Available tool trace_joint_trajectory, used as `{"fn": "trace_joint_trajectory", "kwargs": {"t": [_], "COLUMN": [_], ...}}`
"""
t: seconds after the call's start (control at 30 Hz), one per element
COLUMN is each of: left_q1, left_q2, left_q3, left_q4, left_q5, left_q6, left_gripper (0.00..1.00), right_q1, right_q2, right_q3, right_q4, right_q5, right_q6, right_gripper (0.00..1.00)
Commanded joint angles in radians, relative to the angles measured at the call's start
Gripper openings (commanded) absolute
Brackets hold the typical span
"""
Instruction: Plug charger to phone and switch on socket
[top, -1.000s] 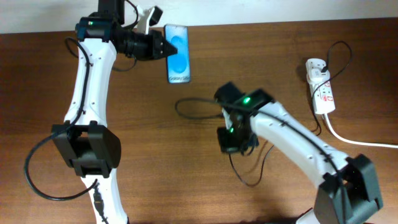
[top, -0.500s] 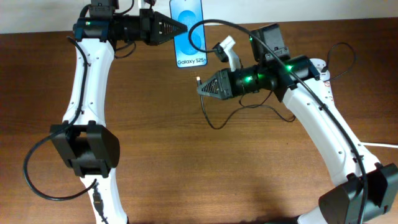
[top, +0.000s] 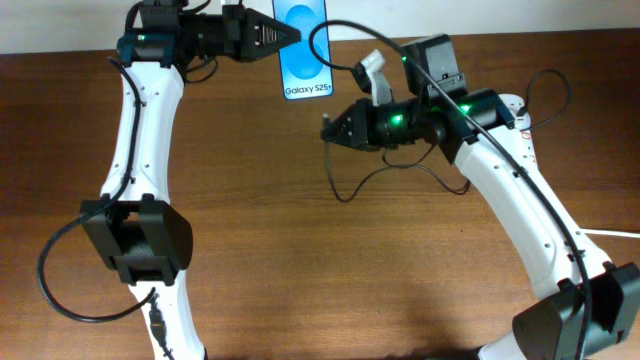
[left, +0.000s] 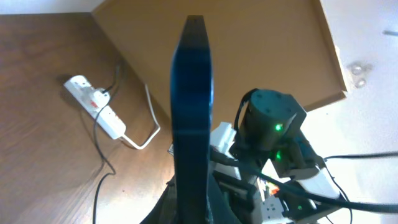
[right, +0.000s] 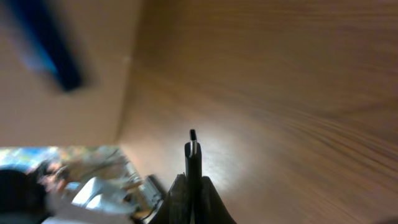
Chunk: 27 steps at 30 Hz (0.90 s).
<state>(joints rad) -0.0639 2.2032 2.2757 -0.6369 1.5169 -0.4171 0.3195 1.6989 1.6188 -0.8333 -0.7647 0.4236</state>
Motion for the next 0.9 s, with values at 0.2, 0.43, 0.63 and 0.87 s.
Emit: {"fn": "trace_joint_trajectory", "kwargs": {"t": [0.2, 0.43, 0.63, 0.87], "left_q1": [0.035, 0.035, 0.034, 0.034], "left_q2": [0.003, 0.003, 0.003, 0.003], "left_q3": [0.013, 0.013, 0.013, 0.013], "left_q4": [-0.240, -0.259, -0.271, -0.282], "left_q5": [-0.468, -0.493, -0.493, -0.493], "left_q6": [0.004, 0.007, 0.009, 0.022], "left_gripper": [0.00, 0.00, 0.00, 0.00], "right_q1": [0.001, 0.006, 0.041, 0.039], "right_q2": [-0.008, -0.007, -0.002, -0.002], "right_q3": [-0.190, -0.476, -0.630, -0.670], "right_q4": [-0.455, -0.126, 0.015, 0.065], "right_q5": [0.370, 0.607, 0.590, 0.590], "right_q6": [-0.215, -0.048, -0.086, -0.066], "right_gripper": [0.04, 0.04, 0.11, 0.49]}}
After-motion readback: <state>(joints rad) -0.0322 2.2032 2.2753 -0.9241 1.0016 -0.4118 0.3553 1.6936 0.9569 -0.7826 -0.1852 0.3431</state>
